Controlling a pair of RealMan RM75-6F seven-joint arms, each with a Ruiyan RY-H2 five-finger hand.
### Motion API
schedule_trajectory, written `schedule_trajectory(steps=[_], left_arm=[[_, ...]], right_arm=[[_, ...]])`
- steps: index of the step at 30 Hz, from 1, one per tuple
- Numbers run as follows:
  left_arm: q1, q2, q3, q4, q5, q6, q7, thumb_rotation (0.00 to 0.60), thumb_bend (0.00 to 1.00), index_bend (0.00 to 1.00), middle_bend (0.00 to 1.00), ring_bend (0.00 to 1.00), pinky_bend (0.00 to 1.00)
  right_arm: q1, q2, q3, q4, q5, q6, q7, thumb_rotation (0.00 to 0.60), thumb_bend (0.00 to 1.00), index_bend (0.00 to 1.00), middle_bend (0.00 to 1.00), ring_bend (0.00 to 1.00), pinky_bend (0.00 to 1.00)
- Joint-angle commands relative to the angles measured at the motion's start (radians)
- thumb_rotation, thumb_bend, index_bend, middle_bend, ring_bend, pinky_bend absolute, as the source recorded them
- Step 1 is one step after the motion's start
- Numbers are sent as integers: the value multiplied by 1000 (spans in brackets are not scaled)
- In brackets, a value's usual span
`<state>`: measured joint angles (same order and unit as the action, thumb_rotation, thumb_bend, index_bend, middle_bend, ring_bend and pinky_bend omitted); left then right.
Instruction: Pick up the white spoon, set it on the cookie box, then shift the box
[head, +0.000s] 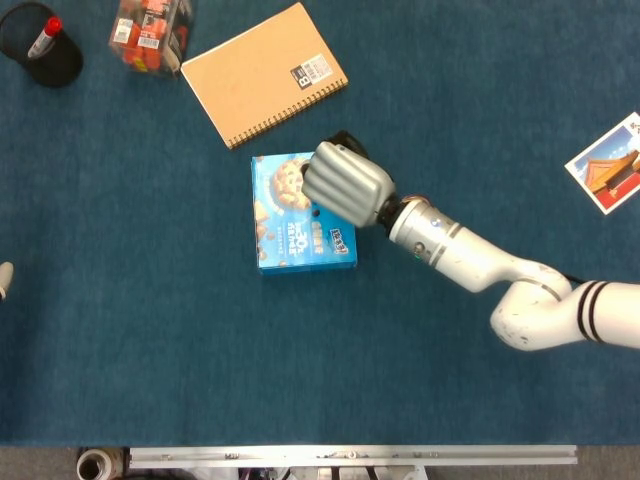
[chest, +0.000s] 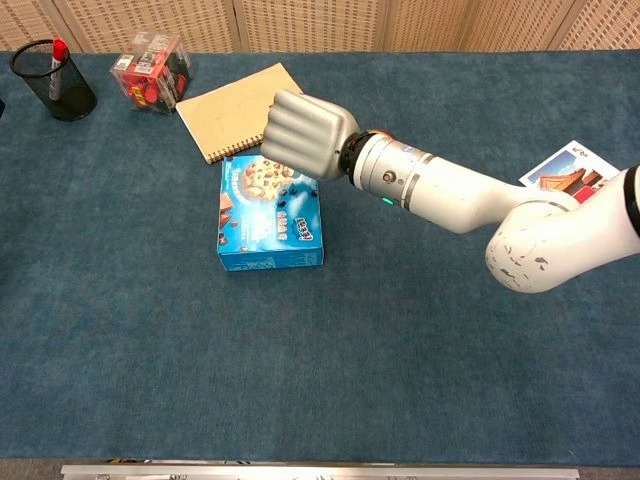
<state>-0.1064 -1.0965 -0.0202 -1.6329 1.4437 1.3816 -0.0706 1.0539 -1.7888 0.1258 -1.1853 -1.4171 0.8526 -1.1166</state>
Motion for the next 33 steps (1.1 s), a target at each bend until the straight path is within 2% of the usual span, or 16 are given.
schedule_trajectory(steps=[1,10,21,33], left_arm=[[0,-3,1,5,-3,-2,-3,600,326,75,216,246,308],[5,-5,1,17,-7,1,-18,600,326,75,215,246,308],[8,-8,2,28,-8,-1,-29,600,325,75,214,246,308],[9,-5,0,29,-10,1,-31,600,326,75,214,246,308]], right_arm=[[14,-27,-6,39,-15,2,2,600,416,618,1000,1000,1000],[24,-67,-15,91,-27,-1,13,600,416,618,1000,1000,1000],[15,-78,-21,86,-36,16,25,600,412,617,1000,1000,1000],[-4,-103,-15,88,-34,48,34,600,288,472,1000,1000,1000]])
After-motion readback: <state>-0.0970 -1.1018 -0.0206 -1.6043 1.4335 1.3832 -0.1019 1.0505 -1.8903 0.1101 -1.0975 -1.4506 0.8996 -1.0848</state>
